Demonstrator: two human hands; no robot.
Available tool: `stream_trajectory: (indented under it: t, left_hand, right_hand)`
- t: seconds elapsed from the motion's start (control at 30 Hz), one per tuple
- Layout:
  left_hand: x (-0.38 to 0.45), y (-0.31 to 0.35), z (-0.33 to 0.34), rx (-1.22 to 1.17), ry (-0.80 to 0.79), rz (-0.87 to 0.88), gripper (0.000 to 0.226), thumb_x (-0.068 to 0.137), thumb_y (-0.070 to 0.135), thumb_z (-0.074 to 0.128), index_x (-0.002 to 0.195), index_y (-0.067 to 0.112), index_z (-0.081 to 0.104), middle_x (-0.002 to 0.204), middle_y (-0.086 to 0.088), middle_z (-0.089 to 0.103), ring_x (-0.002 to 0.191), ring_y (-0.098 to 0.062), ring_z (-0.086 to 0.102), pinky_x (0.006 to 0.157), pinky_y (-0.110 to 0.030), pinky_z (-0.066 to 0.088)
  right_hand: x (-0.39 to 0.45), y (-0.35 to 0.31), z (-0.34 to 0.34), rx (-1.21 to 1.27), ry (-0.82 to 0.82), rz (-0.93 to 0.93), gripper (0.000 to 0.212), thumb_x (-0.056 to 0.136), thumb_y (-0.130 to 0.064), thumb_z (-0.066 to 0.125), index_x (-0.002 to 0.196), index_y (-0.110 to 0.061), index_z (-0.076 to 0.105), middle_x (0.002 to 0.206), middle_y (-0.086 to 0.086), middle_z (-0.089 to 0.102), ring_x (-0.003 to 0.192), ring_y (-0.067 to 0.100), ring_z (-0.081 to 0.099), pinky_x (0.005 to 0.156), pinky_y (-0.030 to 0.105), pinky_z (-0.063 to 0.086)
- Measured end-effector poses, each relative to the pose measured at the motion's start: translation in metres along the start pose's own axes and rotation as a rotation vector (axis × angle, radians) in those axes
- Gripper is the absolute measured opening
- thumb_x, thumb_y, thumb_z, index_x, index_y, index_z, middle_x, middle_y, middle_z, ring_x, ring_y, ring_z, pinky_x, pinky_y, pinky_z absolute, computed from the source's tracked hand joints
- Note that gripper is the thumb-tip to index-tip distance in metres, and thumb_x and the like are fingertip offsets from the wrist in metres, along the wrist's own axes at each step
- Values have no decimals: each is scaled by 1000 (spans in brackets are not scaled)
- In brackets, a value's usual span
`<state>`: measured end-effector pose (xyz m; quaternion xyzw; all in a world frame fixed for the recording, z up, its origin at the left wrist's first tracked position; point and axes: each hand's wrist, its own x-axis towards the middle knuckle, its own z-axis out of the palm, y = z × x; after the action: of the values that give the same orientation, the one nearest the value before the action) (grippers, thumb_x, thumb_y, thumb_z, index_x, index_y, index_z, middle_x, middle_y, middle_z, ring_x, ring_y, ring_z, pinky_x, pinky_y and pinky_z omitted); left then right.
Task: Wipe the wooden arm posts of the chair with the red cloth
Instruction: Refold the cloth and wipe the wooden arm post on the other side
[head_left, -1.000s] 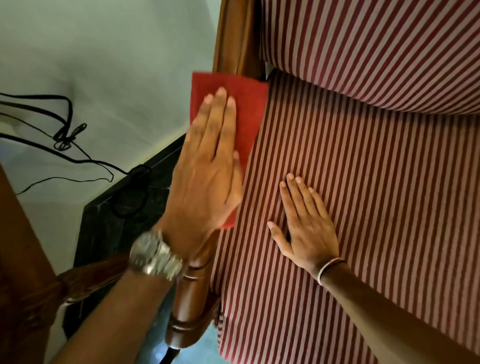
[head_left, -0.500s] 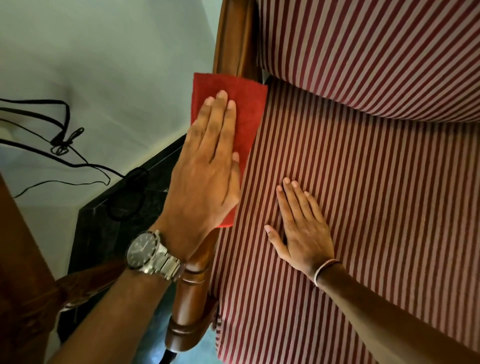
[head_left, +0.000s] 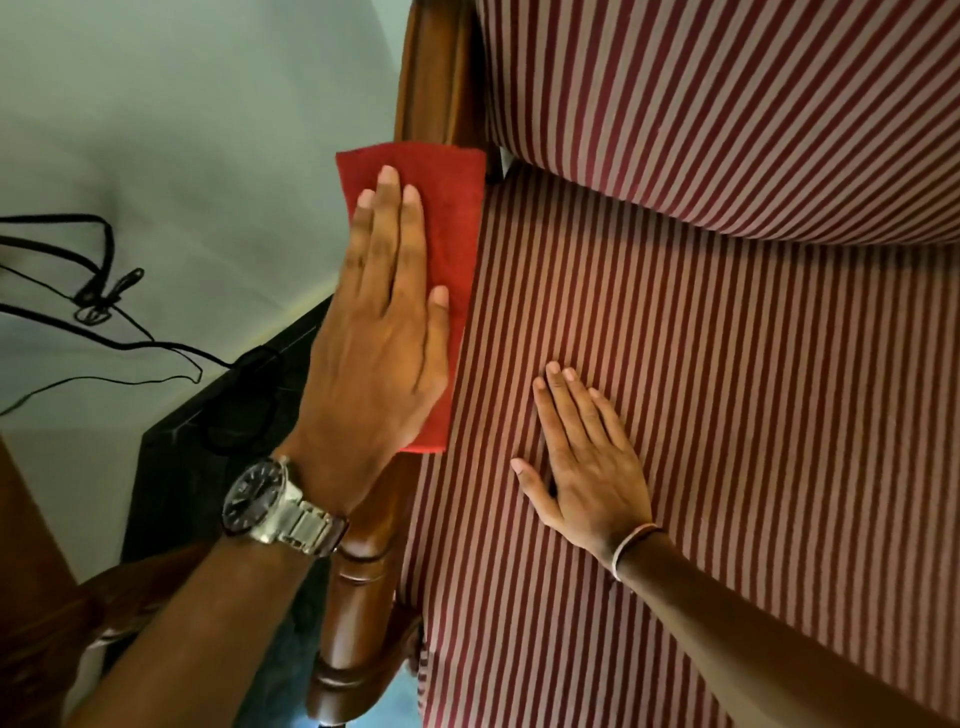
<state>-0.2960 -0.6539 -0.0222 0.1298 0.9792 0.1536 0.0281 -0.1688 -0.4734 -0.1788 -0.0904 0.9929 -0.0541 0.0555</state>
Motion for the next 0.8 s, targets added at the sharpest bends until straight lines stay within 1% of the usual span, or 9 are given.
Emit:
stream_trajectory:
  t: [0.07,0.2,0.3,0.43,0.53,0.6,0.67,0.8]
  left_hand:
    - [-22,1,1,7,-8,12,60,109,26,26,160,4,2,171,-15,-1,159,-25,-4,130,-37,3]
    - [-78,-2,6,62,-38,24,61,106,28,26,159,4,10,170,-12,5,159,-25,1,130,-42,9]
    - [-54,-2,6,89,-15,42,61,106,29,27,160,5,9,170,-13,5,159,-26,2,130,-42,8]
    - [9,2,5,92,14,46,61,108,26,30,160,5,7,170,-16,7,159,-28,3,129,-48,14]
    - [-12,1,7,77,23,29,59,108,25,30,160,5,9,171,-14,7,159,-26,3,130,-46,13]
    - [-47,3,7,86,-7,30,59,108,25,31,160,5,11,170,-13,7,159,-25,3,130,-45,12]
    - [-64,2,6,106,-43,45,60,106,26,30,159,4,13,170,-13,8,159,-26,4,130,-45,12]
    - [-1,8,3,105,-23,55,61,107,24,31,160,4,9,170,-16,7,159,-28,4,129,-48,13]
  right_hand:
    - [0,1,-1,-7,-10,-2,80,104,-62,23,164,-10,14,174,10,8,162,22,5,133,41,1]
    - [0,0,4,-9,10,2,80,104,-62,23,163,-10,14,174,10,8,162,22,5,133,41,0]
    - [0,-1,7,-10,19,3,80,104,-62,23,163,-10,15,174,10,9,162,22,6,133,41,1]
    - [0,1,8,-8,37,-9,79,104,-61,25,163,-10,15,174,11,10,162,23,7,133,42,3]
    - [1,2,7,-8,36,-13,79,104,-61,26,163,-9,15,174,10,8,162,22,6,133,41,3]
    - [1,1,6,-6,41,-7,79,104,-61,25,163,-9,15,174,10,7,162,23,5,133,41,2]
    - [0,1,8,-11,38,-1,79,104,-61,25,163,-9,17,173,11,9,162,23,7,133,42,3]
    - [-1,0,6,-12,37,1,80,103,-60,28,163,-9,18,173,11,12,162,24,9,133,42,5]
